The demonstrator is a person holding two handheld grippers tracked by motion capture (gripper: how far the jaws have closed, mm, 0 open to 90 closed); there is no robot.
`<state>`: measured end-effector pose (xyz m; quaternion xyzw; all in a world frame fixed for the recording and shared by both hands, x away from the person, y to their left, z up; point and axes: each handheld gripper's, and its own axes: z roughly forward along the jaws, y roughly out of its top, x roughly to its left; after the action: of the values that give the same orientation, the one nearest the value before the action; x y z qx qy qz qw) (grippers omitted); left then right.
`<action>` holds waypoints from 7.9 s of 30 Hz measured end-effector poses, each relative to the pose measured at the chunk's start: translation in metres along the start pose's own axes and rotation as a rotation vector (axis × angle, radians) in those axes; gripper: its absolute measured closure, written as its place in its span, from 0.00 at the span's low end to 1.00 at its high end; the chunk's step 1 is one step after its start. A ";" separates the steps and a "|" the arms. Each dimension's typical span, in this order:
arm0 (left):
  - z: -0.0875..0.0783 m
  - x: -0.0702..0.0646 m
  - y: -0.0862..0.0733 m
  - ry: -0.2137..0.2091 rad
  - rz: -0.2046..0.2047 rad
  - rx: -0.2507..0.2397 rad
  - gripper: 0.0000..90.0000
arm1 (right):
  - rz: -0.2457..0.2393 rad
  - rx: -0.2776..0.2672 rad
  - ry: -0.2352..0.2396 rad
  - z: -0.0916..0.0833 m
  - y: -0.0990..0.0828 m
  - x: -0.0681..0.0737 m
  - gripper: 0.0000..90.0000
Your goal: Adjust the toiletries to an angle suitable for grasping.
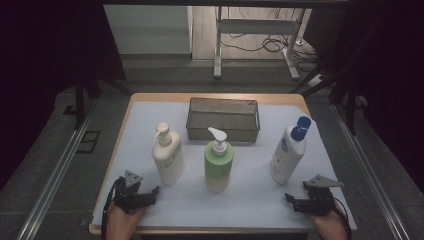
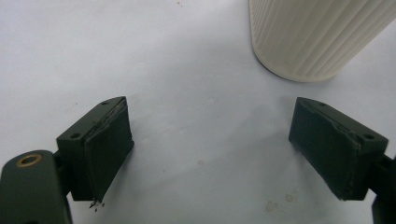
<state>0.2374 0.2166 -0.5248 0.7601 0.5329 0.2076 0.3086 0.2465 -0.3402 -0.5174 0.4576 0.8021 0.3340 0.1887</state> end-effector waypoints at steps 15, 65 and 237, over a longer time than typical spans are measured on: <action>0.000 0.000 -0.001 0.000 -0.010 -0.010 0.15 | 0.001 0.004 0.002 0.000 0.001 0.000 0.17; 0.000 0.000 -0.002 0.000 -0.012 -0.014 0.15 | 0.037 -0.124 0.006 -0.030 0.055 0.010 0.23; 0.000 0.000 -0.002 -0.001 -0.008 -0.011 0.15 | -0.018 -0.177 0.041 -0.027 0.218 0.032 0.44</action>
<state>0.2364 0.2174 -0.5260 0.7564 0.5346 0.2090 0.3137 0.3462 -0.2447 -0.3438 0.4249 0.7773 0.4111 0.2149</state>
